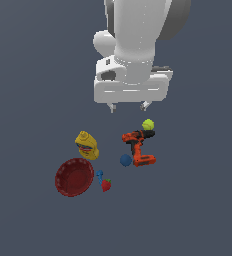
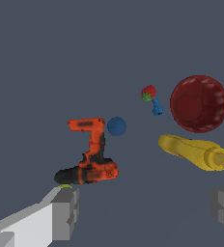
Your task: Pick up a designated object from a clutter of objects.
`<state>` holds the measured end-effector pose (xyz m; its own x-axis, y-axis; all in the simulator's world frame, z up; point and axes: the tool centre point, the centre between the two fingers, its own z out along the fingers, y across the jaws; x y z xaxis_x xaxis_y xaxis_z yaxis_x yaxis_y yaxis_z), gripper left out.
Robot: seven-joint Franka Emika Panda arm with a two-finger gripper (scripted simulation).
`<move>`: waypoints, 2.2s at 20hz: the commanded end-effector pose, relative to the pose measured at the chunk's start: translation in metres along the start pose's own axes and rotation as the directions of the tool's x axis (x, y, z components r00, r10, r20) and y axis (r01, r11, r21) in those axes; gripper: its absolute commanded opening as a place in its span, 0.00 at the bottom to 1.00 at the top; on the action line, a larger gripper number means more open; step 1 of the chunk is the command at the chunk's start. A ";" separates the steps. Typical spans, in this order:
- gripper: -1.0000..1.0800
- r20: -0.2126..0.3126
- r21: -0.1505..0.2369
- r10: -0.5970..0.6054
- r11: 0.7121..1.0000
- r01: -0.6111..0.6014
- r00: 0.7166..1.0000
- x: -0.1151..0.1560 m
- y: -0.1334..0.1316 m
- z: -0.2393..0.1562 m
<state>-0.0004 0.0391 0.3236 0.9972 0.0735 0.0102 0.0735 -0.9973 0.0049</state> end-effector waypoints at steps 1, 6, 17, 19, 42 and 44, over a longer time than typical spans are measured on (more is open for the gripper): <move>0.96 0.000 0.000 0.000 1.000 0.000 1.000 0.000 0.000 0.000; 0.96 0.023 -0.002 0.023 1.000 -0.023 0.999 -0.002 0.005 0.006; 0.96 0.039 -0.004 0.028 1.000 -0.027 0.999 -0.004 0.006 0.014; 0.96 0.038 -0.005 0.011 1.000 -0.011 0.999 -0.006 0.001 0.021; 0.96 0.020 -0.006 -0.465 0.885 0.465 0.885 -0.097 -0.123 0.179; 0.96 0.017 -0.003 -0.505 0.863 0.505 0.863 -0.110 -0.132 0.190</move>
<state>-0.1072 0.1557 0.1408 0.8440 0.5362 -0.0134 0.5364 -0.8439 0.0139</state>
